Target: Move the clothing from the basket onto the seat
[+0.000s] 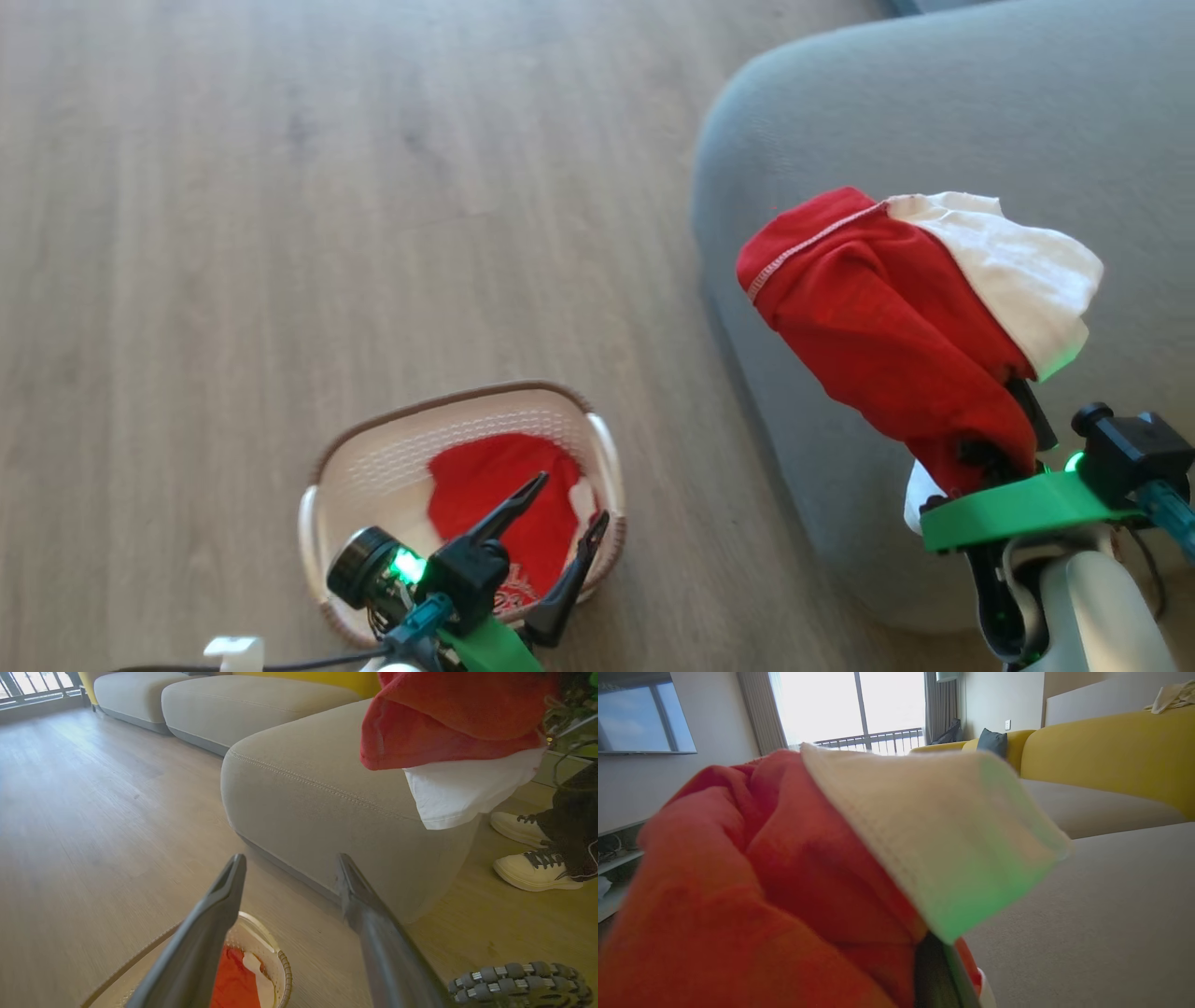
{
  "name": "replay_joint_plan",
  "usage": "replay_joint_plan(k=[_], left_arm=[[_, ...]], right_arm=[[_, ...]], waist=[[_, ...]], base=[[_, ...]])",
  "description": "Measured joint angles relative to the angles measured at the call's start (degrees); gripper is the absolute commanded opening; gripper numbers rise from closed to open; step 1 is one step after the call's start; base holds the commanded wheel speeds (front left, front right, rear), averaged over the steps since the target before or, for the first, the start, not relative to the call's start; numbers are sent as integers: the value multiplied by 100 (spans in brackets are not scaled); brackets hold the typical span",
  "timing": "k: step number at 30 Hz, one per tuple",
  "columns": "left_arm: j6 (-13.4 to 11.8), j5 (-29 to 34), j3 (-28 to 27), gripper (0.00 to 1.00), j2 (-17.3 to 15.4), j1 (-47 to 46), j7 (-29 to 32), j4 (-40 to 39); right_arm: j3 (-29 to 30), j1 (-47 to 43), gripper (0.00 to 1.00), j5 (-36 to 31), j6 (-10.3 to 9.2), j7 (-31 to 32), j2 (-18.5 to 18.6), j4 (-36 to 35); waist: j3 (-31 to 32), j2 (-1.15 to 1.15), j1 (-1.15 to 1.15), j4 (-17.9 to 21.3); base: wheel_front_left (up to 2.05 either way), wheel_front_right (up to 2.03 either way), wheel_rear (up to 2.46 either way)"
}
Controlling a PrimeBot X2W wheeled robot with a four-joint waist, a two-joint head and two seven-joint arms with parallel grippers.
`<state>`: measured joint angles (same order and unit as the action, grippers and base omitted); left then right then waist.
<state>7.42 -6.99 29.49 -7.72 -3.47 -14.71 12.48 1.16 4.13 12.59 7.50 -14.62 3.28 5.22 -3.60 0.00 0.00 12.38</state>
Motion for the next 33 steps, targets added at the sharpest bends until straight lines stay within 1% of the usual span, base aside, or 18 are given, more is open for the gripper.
replay_joint_plan(k=[1,15,18,26,30,33], left_arm=[[0,0,0,100,0,0,0,0],[1,4,303,100,-54,-38,0,-34],[1,130,614,100,-146,-140,0,-35],[1,24,1345,100,-207,-690,0,91],[1,-68,1502,100,-243,-853,0,159],[1,-79,1521,100,-244,-907,0,160]], right_arm=[[0,0,0,0,0,0,0,0],[40,-8,0,-8,0,0,-24,-37],[255,-27,0,-8,0,0,-26,-183],[768,-290,0,178,0,0,-57,-524],[833,-358,0,212,0,0,-82,-600],[929,-358,0,212,0,0,-94,-637]], waist=[[0,0,0,0],[71,0,0,1455],[38,0,0,1701],[-217,0,0,1898],[-290,0,0,1931],[-312,0,0,1934]], base=[[0,0,0],[0,0,0],[0,0,0],[0,0,0],[0,0,0],[0,0,0]])
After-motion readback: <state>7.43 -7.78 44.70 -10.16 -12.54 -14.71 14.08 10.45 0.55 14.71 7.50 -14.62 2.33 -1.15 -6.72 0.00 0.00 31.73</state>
